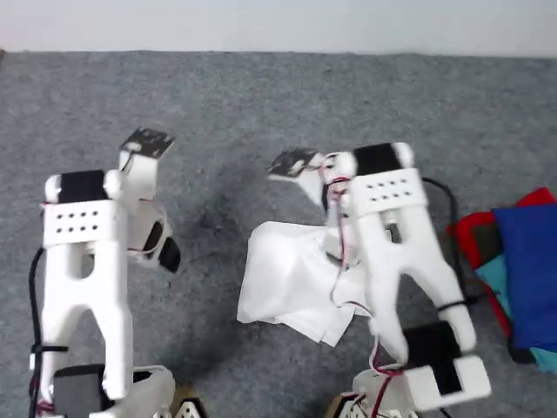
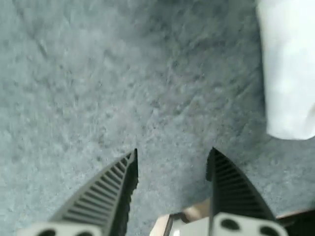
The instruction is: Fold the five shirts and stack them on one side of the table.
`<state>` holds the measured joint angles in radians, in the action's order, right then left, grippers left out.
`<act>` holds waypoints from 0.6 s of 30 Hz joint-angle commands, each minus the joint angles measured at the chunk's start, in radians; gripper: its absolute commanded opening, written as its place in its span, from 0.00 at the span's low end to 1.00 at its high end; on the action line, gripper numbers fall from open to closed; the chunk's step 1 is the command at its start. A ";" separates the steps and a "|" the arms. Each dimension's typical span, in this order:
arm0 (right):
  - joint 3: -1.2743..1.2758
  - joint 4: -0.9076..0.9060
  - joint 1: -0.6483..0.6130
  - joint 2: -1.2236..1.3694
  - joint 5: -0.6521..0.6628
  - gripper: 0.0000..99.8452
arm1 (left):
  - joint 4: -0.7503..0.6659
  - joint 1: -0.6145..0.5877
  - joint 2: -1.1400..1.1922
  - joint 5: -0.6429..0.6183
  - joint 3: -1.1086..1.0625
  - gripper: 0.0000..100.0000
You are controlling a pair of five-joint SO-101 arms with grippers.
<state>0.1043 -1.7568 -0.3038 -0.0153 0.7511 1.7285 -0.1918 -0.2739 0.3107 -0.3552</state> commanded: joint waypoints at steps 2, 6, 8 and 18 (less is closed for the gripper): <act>-0.012 0.001 -0.048 0.068 -0.014 0.20 | 0.029 -0.049 -0.041 0.018 -0.010 0.22; -0.014 0.030 -0.067 0.091 -0.015 0.20 | 0.029 -0.055 -0.040 0.017 -0.013 0.22; -0.014 0.067 -0.070 0.094 -0.015 0.20 | 0.029 -0.051 -0.040 0.017 -0.013 0.22; -0.011 0.176 -0.073 0.117 -0.014 0.20 | 0.029 -0.055 -0.040 0.017 -0.013 0.22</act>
<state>0.1043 -1.5927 -0.3652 0.0936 0.7449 1.7285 -0.2409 -0.2770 0.3184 -0.3659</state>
